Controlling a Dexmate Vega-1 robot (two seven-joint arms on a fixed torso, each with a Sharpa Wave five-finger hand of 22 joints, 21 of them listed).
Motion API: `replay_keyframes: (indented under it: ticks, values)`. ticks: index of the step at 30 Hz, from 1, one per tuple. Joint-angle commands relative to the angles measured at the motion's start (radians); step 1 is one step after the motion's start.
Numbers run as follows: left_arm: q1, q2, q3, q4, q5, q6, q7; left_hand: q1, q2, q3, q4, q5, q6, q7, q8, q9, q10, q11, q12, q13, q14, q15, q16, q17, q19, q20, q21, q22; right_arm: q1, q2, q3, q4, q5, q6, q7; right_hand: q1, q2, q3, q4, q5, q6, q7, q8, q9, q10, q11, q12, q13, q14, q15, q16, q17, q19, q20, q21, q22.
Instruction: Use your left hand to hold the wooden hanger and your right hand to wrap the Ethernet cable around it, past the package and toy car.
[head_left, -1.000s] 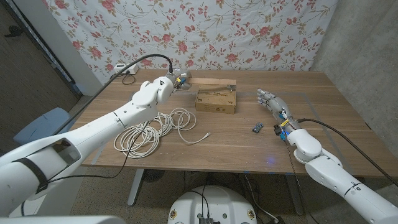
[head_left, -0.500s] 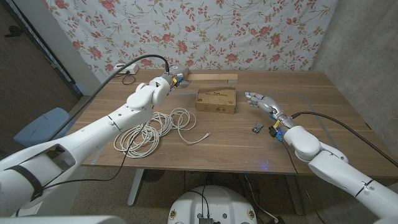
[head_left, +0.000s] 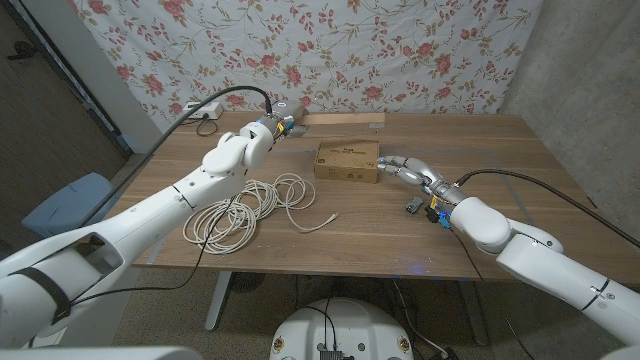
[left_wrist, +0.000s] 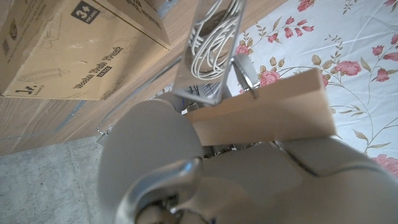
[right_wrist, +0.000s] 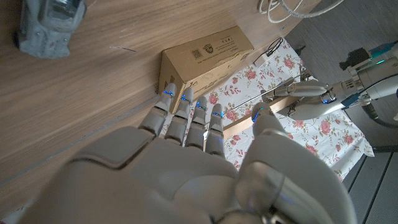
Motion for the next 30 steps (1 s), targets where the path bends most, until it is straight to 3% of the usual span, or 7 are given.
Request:
replay_keyframes:
  ticks: [1, 7, 18, 24, 30]
  values:
    - [-0.011, -0.015, 0.002, 0.008, 0.018, -0.001, -0.004, -0.002, 0.010, 0.001, 0.009, 0.012, -0.002, 0.001, 0.031, 0.012, 0.009, -0.003, -0.002, 0.007, 0.006, 0.006, -0.005, -0.004, -0.002, -0.001, 0.008, -0.002, 0.064, -0.036, -0.060, -0.054, -0.059, -0.105, 0.077, 0.025, -0.001, -0.007, 0.006, -0.003, 0.045, 0.006, 0.014, 0.005, 0.032, 0.007, 0.013, 0.009, 0.035, -0.008, 0.022, 0.015, 0.028, -0.001, 0.012, 0.004]
    - [-0.015, -0.023, 0.005, 0.011, 0.028, 0.005, -0.006, -0.003, 0.010, 0.001, 0.008, 0.016, -0.004, 0.002, 0.034, 0.018, 0.010, -0.002, -0.003, 0.008, 0.006, 0.004, -0.006, -0.006, -0.003, -0.002, 0.009, -0.006, 0.103, -0.044, -0.087, -0.053, -0.054, -0.105, 0.142, 0.039, -0.001, -0.017, 0.016, -0.003, 0.109, 0.018, 0.027, 0.007, 0.096, 0.018, 0.036, 0.020, 0.101, -0.027, 0.068, 0.046, 0.068, -0.006, 0.026, 0.006]
    - [-0.017, -0.027, 0.003, 0.006, 0.031, 0.006, -0.007, -0.004, 0.010, -0.001, 0.008, 0.021, -0.001, 0.002, 0.032, 0.014, 0.011, -0.004, -0.006, 0.006, 0.008, 0.002, -0.006, -0.007, -0.004, -0.001, 0.012, -0.010, 0.166, -0.069, -0.138, -0.100, -0.116, -0.165, 0.214, 0.014, -0.024, -0.049, 0.032, -0.002, 0.168, 0.024, 0.034, 0.007, 0.151, 0.031, 0.060, 0.030, 0.112, -0.021, 0.090, 0.077, 0.083, -0.003, 0.031, 0.007]
    - [-0.008, -0.022, -0.004, -0.005, 0.028, 0.013, -0.006, -0.003, 0.011, -0.002, 0.007, 0.024, -0.001, 0.000, 0.033, 0.015, 0.012, -0.001, -0.008, 0.005, 0.008, 0.001, -0.007, -0.009, -0.006, -0.001, 0.015, -0.012, 0.190, -0.063, -0.173, -0.111, -0.179, -0.181, 0.222, 0.078, -0.010, -0.029, 0.005, 0.006, 0.145, 0.013, 0.017, 0.007, 0.117, 0.010, 0.046, 0.035, 0.088, -0.030, 0.090, 0.094, 0.080, -0.002, 0.028, 0.007]
    - [0.002, -0.016, -0.008, -0.019, 0.033, 0.022, -0.004, -0.005, 0.010, -0.003, 0.008, 0.027, -0.002, 0.000, 0.032, 0.015, 0.012, -0.002, -0.008, 0.008, 0.008, 0.001, -0.006, -0.009, -0.005, -0.001, 0.016, -0.015, 0.237, -0.047, -0.206, -0.098, -0.175, -0.171, 0.306, 0.140, 0.006, -0.009, -0.005, 0.006, 0.162, 0.011, 0.018, 0.008, 0.139, 0.015, 0.056, 0.040, 0.118, -0.046, 0.113, 0.111, 0.096, -0.008, 0.033, 0.007]
